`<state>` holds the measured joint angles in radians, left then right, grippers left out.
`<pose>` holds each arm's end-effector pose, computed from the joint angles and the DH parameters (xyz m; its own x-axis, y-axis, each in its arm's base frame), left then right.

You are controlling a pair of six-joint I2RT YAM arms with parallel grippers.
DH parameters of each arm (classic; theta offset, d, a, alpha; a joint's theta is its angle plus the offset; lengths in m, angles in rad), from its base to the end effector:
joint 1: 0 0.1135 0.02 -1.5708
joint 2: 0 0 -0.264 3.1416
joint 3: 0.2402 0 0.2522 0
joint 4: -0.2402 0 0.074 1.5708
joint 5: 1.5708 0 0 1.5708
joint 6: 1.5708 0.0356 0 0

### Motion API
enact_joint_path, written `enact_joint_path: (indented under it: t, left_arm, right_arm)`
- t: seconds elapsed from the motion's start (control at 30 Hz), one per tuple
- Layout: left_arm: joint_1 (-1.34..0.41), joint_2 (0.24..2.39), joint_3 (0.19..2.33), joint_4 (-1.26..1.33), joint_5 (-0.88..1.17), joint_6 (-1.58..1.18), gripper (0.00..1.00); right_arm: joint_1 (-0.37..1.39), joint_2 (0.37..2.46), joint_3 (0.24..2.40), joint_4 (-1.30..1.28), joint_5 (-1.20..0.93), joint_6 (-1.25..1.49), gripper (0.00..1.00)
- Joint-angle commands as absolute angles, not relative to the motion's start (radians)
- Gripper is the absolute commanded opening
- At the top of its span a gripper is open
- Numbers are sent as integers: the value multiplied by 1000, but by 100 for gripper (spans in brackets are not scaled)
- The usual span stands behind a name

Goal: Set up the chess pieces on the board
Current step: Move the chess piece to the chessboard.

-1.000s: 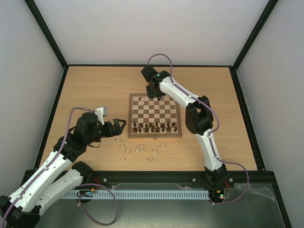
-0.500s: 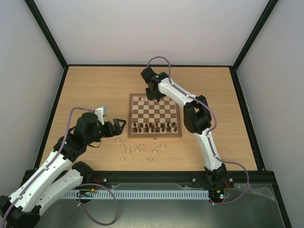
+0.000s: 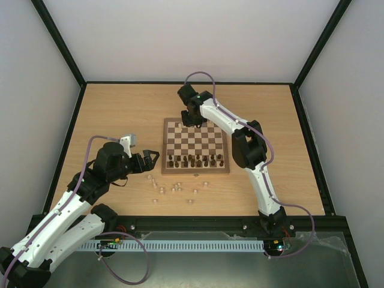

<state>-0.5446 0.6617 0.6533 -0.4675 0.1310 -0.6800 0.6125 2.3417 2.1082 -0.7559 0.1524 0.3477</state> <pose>0.1296 -0.0839 0.2836 -0.6901 -0.3108 -0.6535 0.2302 0.7619 -0.6055 0.4254 0.2923 0.2133 -0.8132 -0.1598 -0.5596 -0.2371 0.9691 0.0678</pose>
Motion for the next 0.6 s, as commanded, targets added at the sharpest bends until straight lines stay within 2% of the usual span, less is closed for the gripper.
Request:
enact_joint_path:
  t: [0.0, 0.13, 0.57]
  left_arm:
    - [-540, 655, 661, -462, 137, -671, 99]
    - [-540, 654, 659, -463, 137, -671, 99]
    - [-539, 656, 655, -456, 138, -677, 99]
  right_arm:
    - [610, 2349, 2126, -770, 130, 342, 6]
    - [610, 2339, 2111, -770, 142, 342, 11]
    - [621, 2170, 2020, -721, 183, 341, 43]
